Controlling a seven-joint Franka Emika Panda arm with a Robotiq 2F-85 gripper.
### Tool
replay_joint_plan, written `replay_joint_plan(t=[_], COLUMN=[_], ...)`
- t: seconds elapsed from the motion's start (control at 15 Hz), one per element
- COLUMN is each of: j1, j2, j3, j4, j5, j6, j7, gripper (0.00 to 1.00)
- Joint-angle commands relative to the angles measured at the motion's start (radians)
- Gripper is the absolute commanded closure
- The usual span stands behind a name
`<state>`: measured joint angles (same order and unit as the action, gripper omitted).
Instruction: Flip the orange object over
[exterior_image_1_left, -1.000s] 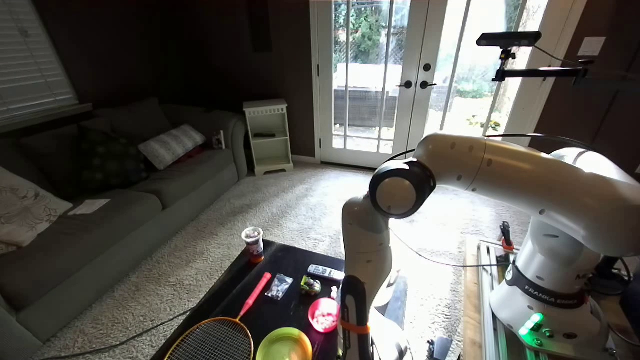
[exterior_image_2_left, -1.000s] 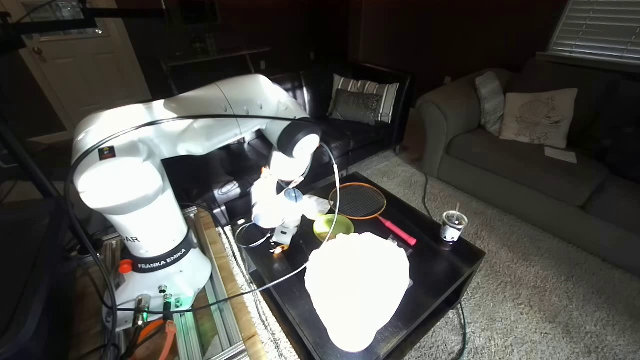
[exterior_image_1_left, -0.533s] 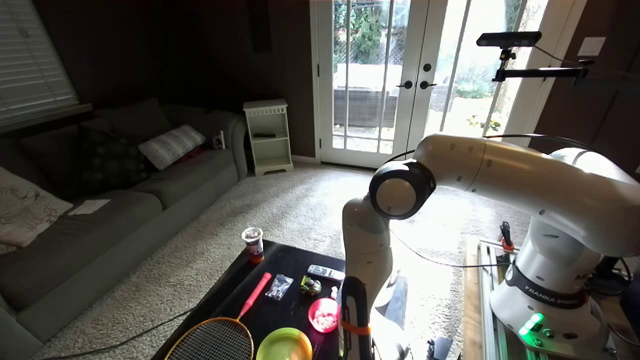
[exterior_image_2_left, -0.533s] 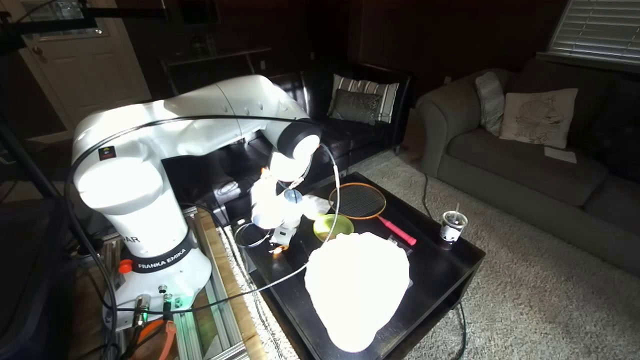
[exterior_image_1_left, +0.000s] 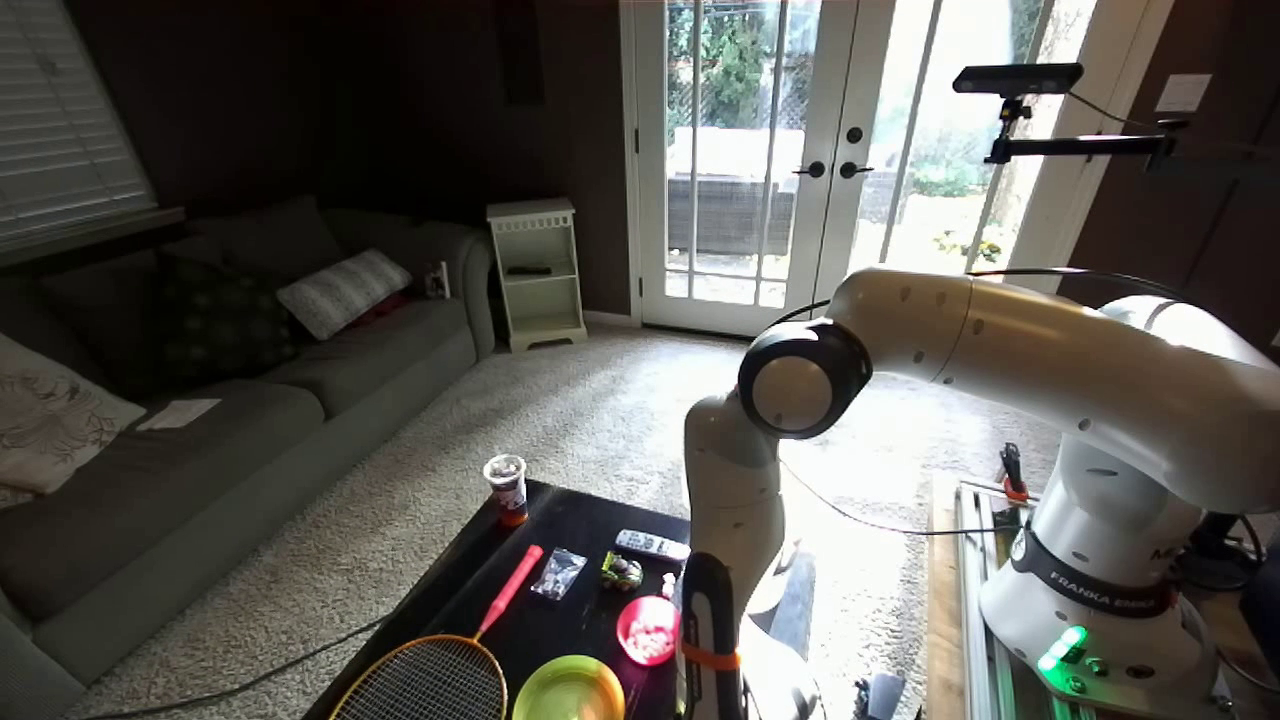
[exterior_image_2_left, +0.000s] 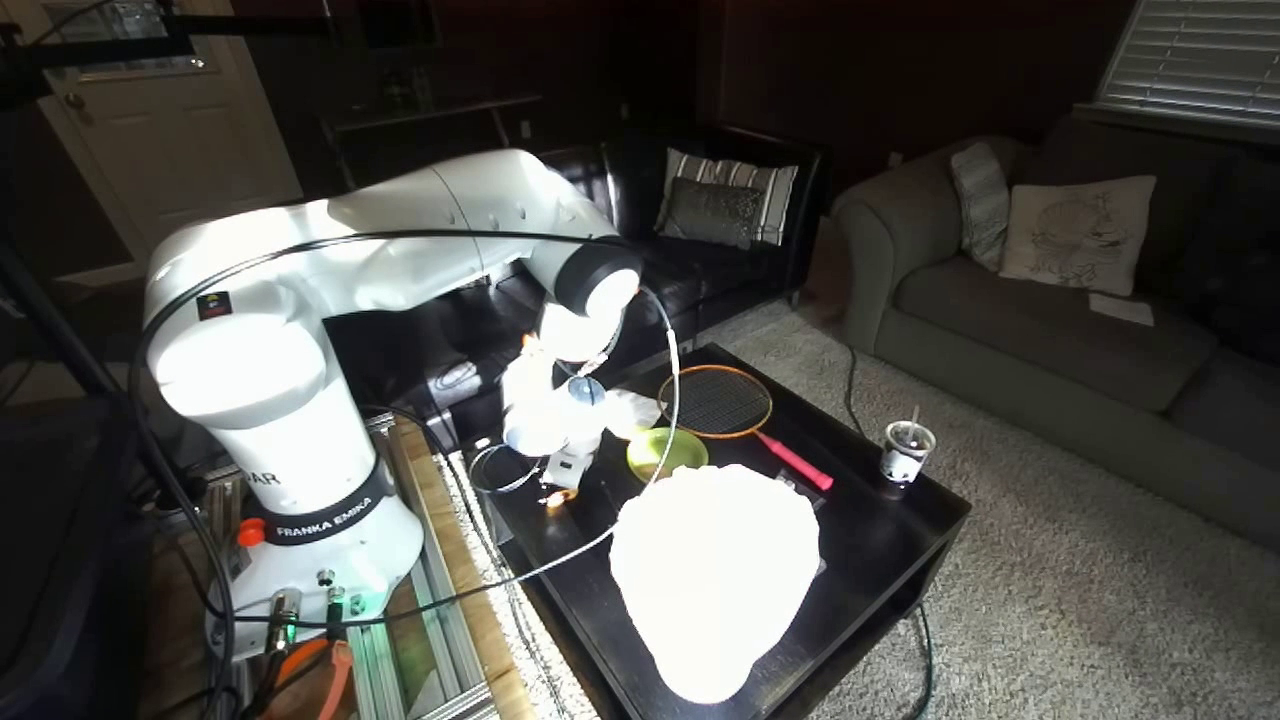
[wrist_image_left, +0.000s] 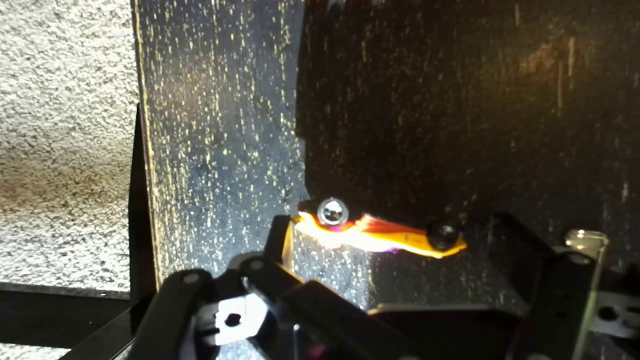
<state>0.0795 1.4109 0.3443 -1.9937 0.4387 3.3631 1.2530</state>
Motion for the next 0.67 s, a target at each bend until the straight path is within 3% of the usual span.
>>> replay_joint_plan(t=[0.0, 0.6], j1=[0.009, 0.029], j2=[0.0, -0.012], j3=[0.01, 0.002], j4=[0.015, 0.025], j5=[0.026, 0.034], j6=[0.006, 0.008], j7=[0.004, 0.008], gripper=[0.0, 0.0])
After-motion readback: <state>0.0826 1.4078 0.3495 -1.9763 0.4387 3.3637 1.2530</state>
